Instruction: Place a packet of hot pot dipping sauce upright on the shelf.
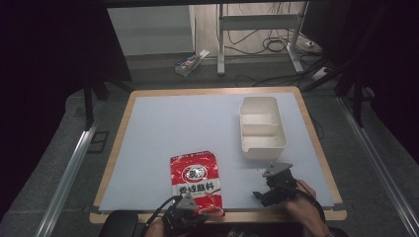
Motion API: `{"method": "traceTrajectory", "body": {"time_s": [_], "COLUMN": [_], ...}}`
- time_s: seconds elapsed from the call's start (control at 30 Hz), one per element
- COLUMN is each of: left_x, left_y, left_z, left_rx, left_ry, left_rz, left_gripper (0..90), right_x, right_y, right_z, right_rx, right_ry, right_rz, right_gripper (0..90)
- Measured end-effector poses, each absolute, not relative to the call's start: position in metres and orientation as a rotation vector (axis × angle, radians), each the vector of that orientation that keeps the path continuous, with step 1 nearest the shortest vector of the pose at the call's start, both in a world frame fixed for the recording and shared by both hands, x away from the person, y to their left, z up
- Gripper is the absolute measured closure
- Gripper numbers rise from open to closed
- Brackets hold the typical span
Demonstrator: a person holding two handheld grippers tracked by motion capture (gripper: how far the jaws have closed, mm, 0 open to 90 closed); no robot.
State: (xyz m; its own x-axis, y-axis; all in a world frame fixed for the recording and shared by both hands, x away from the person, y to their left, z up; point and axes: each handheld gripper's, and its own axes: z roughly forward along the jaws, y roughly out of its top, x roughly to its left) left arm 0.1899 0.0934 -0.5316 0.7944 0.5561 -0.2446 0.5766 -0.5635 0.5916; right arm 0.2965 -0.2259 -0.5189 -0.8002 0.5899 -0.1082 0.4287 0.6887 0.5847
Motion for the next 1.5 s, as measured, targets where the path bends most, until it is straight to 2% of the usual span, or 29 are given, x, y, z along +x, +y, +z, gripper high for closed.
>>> {"method": "traceTrajectory", "body": {"time_s": [0.1, 0.33, 0.9, 1.0, 1.07, 1.5], "left_x": [0.189, 0.194, 0.214, 0.218, 0.22, 0.248], "left_y": [0.095, 0.106, 0.137, 0.141, 0.143, 0.162], "left_z": [-0.536, -0.532, -0.531, -0.532, -0.531, -0.532], "left_rx": [2.351, 2.352, 2.29, 2.269, 2.268, 2.22], "left_ry": [0.853, 0.858, 0.967, 0.976, 0.993, 1.076], "left_rz": [0.003, 0.014, 0.073, 0.046, 0.092, 0.14], "left_gripper": [89.8, 89.9, 90.0, 90.0, 90.0, 90.0], "right_x": [0.296, 0.296, 0.297, 0.297, 0.297, 0.298], "right_y": [-0.226, -0.226, -0.226, -0.226, -0.226, -0.226], "right_z": [-0.519, -0.519, -0.519, -0.519, -0.519, -0.519], "right_rx": [0.815, 0.819, 0.813, 0.812, 0.812, 0.819], "right_ry": [2.613, 2.612, 2.612, 2.612, 2.609, 2.611], "right_rz": [0.798, 0.796, 0.801, 0.803, 0.805, 0.834], "right_gripper": [5.2, 5.2, 5.2, 5.2, 5.2, 5.1]}}
